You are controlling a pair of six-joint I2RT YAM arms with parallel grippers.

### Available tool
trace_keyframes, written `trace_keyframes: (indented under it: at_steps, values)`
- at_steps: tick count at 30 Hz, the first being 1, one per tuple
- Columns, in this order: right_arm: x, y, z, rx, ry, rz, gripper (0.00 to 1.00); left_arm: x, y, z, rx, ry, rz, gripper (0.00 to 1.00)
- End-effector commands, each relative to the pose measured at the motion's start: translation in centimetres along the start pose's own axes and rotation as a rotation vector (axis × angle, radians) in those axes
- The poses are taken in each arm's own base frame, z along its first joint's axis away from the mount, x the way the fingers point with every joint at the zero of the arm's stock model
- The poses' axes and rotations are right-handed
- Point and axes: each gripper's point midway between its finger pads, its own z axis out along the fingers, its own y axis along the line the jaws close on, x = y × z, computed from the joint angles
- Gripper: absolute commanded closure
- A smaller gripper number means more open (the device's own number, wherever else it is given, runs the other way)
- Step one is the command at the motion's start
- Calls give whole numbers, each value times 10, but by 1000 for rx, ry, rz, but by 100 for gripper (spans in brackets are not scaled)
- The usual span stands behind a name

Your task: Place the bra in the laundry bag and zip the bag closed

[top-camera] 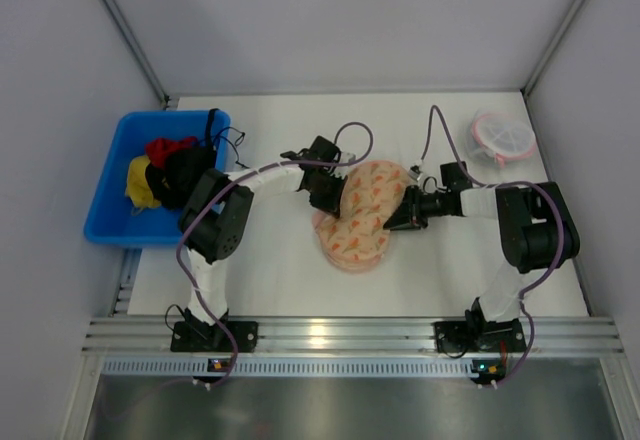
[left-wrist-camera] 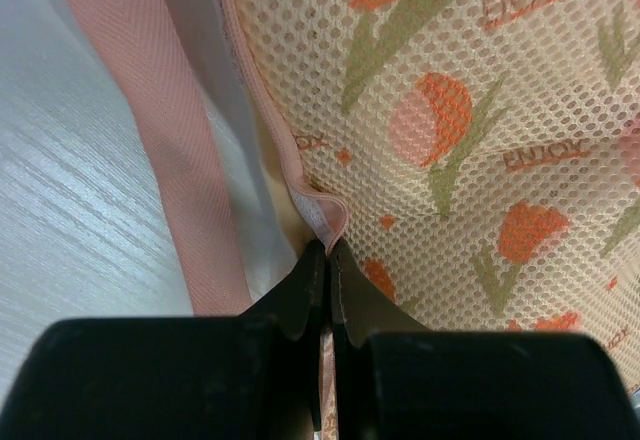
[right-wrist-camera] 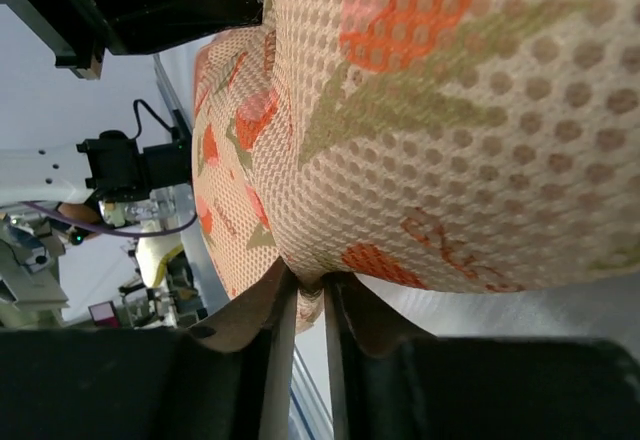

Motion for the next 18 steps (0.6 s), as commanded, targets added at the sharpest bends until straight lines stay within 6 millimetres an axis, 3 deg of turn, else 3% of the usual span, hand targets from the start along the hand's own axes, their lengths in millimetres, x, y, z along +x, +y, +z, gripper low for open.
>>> trace_keyframes:
  at_steps: [1, 2, 3, 5, 6, 10, 12, 15, 17, 18]
  values:
    - [-16, 22, 2, -65, -26, -89, 85, 17, 26, 16, -79, 41, -9, 94]
    - [-21, 26, 1, -70, -30, -99, 98, 14, 21, 12, -56, 30, 7, 92]
    - [-24, 29, 0, -74, -34, -107, 100, 4, 14, 0, -41, -6, 28, 86]
    - [-24, 32, -2, -71, -27, -95, 100, -8, 8, -17, -33, -55, 65, 80]
    - [-25, 34, -3, -70, -28, -95, 100, -20, 3, -35, -35, -108, 113, 71]
    - [-22, 31, -3, -47, -15, -72, 100, -49, -7, -87, -69, -252, 275, 51]
    - [-19, 28, -2, -33, -3, -53, 100, -61, -14, -116, -78, -323, 396, 49]
    - [-17, 26, -1, -19, 8, -47, 100, -65, -34, -144, -66, -381, 587, 48]
    - [-16, 25, 0, -11, 10, -40, 100, -57, -53, -150, -44, -365, 775, 49]
    - [-16, 26, 1, -11, 13, -37, 100, -41, -76, -152, -4, -333, 868, 49]
